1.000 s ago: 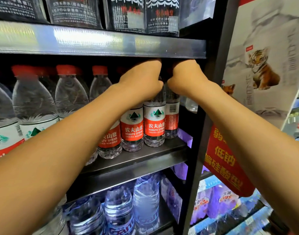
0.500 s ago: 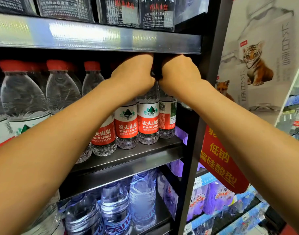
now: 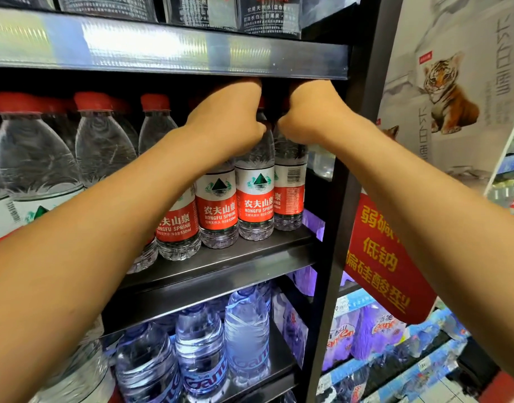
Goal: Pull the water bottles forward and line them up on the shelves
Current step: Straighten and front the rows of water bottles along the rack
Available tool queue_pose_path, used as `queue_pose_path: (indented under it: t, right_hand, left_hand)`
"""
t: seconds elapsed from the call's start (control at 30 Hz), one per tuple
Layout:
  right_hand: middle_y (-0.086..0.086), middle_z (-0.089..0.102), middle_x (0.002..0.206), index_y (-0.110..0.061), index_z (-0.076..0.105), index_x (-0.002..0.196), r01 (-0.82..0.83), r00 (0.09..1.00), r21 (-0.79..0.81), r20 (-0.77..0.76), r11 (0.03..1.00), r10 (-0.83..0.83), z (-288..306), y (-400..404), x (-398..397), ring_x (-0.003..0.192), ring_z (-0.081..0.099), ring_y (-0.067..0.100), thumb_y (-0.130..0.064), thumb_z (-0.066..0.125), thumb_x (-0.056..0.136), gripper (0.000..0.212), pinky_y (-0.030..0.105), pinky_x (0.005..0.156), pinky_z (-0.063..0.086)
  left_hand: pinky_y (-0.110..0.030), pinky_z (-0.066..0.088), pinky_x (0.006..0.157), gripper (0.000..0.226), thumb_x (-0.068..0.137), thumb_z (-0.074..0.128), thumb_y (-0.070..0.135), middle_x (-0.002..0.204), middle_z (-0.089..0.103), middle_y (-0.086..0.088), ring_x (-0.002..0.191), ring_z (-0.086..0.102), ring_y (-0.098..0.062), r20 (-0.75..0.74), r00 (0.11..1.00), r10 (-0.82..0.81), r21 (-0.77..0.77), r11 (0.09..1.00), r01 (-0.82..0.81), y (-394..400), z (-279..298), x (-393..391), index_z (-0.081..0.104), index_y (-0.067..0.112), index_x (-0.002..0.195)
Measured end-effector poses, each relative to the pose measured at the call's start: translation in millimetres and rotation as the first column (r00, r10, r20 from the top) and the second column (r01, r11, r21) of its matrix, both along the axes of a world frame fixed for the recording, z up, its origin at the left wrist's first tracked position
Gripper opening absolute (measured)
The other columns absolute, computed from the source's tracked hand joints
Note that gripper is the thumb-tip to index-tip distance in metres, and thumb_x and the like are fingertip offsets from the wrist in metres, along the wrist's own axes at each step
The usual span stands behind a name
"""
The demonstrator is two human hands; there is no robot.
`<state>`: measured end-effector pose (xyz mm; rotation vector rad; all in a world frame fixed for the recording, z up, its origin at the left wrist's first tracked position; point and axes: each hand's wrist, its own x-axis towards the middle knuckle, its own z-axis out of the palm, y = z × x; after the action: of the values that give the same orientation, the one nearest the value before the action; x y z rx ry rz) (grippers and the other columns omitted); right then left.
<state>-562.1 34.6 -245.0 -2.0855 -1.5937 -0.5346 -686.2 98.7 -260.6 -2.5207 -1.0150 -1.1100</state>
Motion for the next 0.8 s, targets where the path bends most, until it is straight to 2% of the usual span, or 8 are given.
queue_pose_path:
  t: [0.03, 0.1, 0.2, 0.27, 0.4, 0.5, 0.63, 0.8]
  right_hand:
    - [0.01, 0.053, 0.08, -0.008, 0.058, 0.082, -0.004, 1.0, 0.054, 0.001, 0.999, 0.004, -5, 1, 0, 0.081, 0.054, 0.029, -0.019, 0.061, 0.088, 0.013, 0.033, 0.067, 0.042]
    - [0.011, 0.062, 0.096, -0.007, 0.065, 0.1, -0.022, 1.0, 0.176, 0.016, 0.984, 0.02, -14, 3, -1, 0.089, 0.061, 0.031, -0.022, 0.064, 0.089, 0.019, 0.035, 0.071, 0.05]
    - [0.014, 0.064, 0.116, -0.01, 0.064, 0.121, -0.055, 0.998, 0.232, 0.016, 0.971, 0.053, -18, 3, 0, 0.101, 0.063, 0.035, -0.03, 0.066, 0.091, 0.036, 0.04, 0.082, 0.055]
    - [0.014, 0.064, 0.113, -0.01, 0.064, 0.12, -0.061, 0.997, 0.232, -0.035, 0.971, 0.071, -15, 4, 2, 0.099, 0.062, 0.035, -0.027, 0.068, 0.089, 0.036, 0.038, 0.078, 0.053]
    - [0.015, 0.062, 0.108, -0.006, 0.063, 0.112, -0.101, 0.986, 0.186, -0.113, 0.977, 0.123, -11, 5, 7, 0.097, 0.061, 0.034, -0.012, 0.068, 0.083, 0.03, 0.041, 0.081, 0.056]
    - [0.012, 0.059, 0.094, -0.007, 0.063, 0.095, -0.046, 0.996, 0.224, -0.063, 0.973, 0.062, -17, 5, 6, 0.083, 0.061, 0.03, -0.013, 0.07, 0.083, 0.016, 0.034, 0.066, 0.052]
    - [0.016, 0.062, 0.1, -0.006, 0.068, 0.104, 0.022, 0.996, 0.293, 0.08, 0.956, -0.047, -30, 7, -1, 0.085, 0.064, 0.035, -0.017, 0.07, 0.088, 0.02, 0.034, 0.063, 0.047]
    - [0.015, 0.063, 0.102, -0.006, 0.067, 0.104, -0.009, 1.0, 0.29, -0.01, 0.957, 0.012, -24, 5, 3, 0.09, 0.063, 0.036, -0.011, 0.071, 0.084, 0.022, 0.036, 0.07, 0.053]
  left_hand:
    - [-0.03, 0.023, 0.047, 0.036, 0.087, 0.061, 0.024, 0.067, 0.039, -0.001, 0.056, 0.034, -0.014, 0.002, 1.0, 0.001, 0.001, 1.0, -0.001, 0, 0, 0, 0.032, 0.021, 0.067]
    - [-0.03, 0.022, 0.047, 0.036, 0.087, 0.061, 0.024, 0.067, 0.039, -0.001, 0.056, 0.034, -0.013, 0.004, 1.0, -0.004, 0.006, 1.0, 0.004, -1, 0, -1, 0.032, 0.021, 0.067]
    - [-0.03, 0.023, 0.047, 0.035, 0.087, 0.061, 0.026, 0.068, 0.041, 0.0, 0.057, 0.036, -0.013, 0.002, 1.0, -0.015, 0.009, 1.0, 0.015, 0, 0, -2, 0.033, 0.021, 0.067]
    - [-0.03, 0.023, 0.047, 0.037, 0.088, 0.062, 0.027, 0.068, 0.04, 0.0, 0.057, 0.036, -0.013, 0.003, 1.0, -0.015, 0.009, 1.0, 0.015, 1, -1, -2, 0.032, 0.022, 0.067]
    - [-0.029, 0.022, 0.047, 0.038, 0.088, 0.062, 0.028, 0.067, 0.039, 0.0, 0.056, 0.035, -0.014, 0.008, 1.0, -0.014, -0.004, 1.0, 0.014, 0, -2, -2, 0.031, 0.021, 0.067]
    - [-0.029, 0.023, 0.047, 0.036, 0.087, 0.061, 0.03, 0.069, 0.041, 0.001, 0.058, 0.037, -0.013, 0.005, 1.0, -0.008, -0.007, 1.0, 0.008, 0, -2, -2, 0.032, 0.023, 0.068]
    - [-0.029, 0.022, 0.048, 0.038, 0.089, 0.06, 0.033, 0.069, 0.04, 0.002, 0.058, 0.035, -0.011, -0.013, 1.0, -0.013, 0.0, 1.0, 0.013, -2, -2, -4, 0.031, 0.024, 0.068]
    - [-0.029, 0.023, 0.048, 0.04, 0.086, 0.064, 0.038, 0.068, 0.041, 0.001, 0.057, 0.038, -0.013, -0.034, 0.999, -0.032, -0.024, 0.999, 0.031, -2, 0, -7, 0.033, 0.023, 0.068]
